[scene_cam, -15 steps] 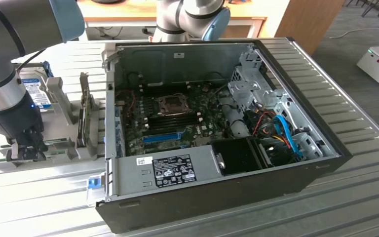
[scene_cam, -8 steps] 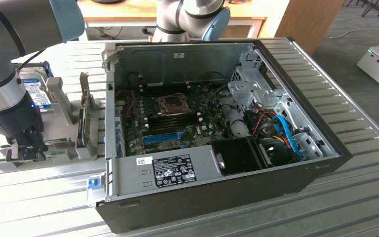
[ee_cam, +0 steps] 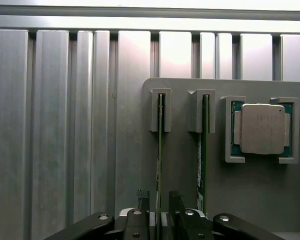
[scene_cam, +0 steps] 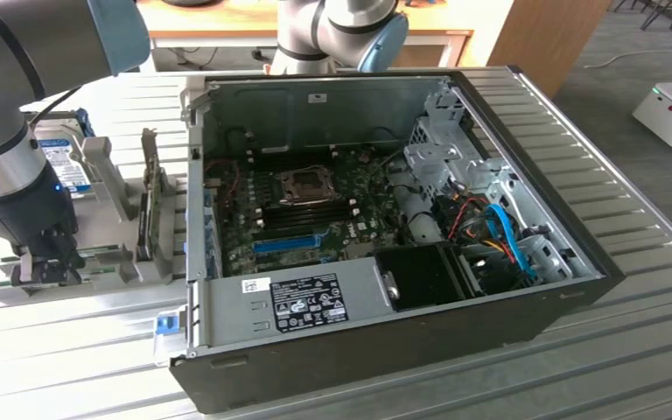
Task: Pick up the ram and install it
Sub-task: 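Pick up the ram and move it above insertion slot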
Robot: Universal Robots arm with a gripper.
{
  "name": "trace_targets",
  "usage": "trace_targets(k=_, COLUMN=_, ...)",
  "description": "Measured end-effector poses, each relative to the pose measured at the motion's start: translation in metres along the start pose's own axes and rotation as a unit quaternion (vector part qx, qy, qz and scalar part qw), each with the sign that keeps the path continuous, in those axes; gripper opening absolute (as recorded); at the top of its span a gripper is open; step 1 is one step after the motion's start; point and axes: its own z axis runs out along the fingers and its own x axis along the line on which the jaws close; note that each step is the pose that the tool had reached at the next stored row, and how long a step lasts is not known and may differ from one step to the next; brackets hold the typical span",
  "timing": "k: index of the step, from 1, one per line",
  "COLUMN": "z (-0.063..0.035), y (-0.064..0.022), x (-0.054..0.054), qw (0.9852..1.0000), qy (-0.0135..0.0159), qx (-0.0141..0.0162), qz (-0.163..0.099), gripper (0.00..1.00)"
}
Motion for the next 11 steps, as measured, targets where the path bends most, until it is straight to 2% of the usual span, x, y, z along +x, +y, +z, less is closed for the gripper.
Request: trace_targets(k=11, z=0.0000, y=0.0000, x=0.0000, qw=1.0000, qy=0.0000, qx=0.0000, qz=0.000, gripper=0.28)
